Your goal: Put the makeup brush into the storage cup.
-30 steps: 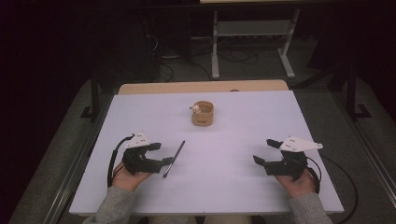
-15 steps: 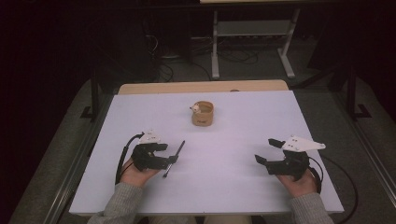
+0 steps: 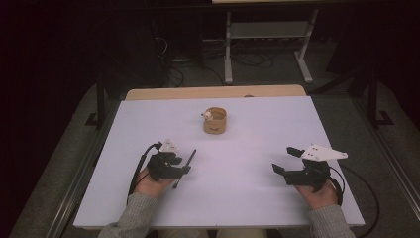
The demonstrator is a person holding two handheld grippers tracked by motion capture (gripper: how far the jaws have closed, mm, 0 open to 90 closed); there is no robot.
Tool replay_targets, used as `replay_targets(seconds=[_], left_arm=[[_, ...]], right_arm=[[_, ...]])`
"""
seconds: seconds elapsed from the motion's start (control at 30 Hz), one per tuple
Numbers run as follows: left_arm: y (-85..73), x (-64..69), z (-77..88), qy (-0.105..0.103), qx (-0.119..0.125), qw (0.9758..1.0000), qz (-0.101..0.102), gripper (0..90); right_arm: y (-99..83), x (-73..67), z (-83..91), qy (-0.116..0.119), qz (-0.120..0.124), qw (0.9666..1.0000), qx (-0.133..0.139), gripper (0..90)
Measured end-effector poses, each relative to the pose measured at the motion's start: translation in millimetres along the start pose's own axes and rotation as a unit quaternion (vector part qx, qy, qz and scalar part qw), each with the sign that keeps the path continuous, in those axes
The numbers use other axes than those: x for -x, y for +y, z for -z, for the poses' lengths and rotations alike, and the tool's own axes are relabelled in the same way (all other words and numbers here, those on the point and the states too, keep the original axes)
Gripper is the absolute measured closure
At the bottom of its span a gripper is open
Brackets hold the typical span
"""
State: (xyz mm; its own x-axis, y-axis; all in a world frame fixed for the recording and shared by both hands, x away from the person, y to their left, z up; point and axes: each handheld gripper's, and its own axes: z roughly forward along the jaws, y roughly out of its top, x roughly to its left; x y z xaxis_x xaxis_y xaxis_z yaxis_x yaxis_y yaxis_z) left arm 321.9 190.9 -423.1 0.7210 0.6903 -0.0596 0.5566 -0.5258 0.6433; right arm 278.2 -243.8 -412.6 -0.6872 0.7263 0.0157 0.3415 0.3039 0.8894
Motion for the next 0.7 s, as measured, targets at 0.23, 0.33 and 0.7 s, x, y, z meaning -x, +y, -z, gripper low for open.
replay_targets(seconds=[0.23, 0.33, 0.7], left_arm=[[0.4, 2.6, -5.0, 0.010, -0.011, 0.9999, -0.004, 54.5], [0.6, 3.5, -5.8, 0.013, -0.016, 0.9998, -0.005, 57.5], [-1.3, 8.9, -14.4, 0.035, -0.039, 0.9986, -0.010, 64.1]], right_arm=[[-0.3, -0.7, -1.9, -0.001, 0.002, 1.0000, -0.004, 19.8], [-0.1, -1.0, -1.1, 0.000, 0.002, 1.0000, -0.001, 20.3], [0.9, -2.1, 0.6, 0.002, 0.007, 1.0000, 0.002, 21.5]])
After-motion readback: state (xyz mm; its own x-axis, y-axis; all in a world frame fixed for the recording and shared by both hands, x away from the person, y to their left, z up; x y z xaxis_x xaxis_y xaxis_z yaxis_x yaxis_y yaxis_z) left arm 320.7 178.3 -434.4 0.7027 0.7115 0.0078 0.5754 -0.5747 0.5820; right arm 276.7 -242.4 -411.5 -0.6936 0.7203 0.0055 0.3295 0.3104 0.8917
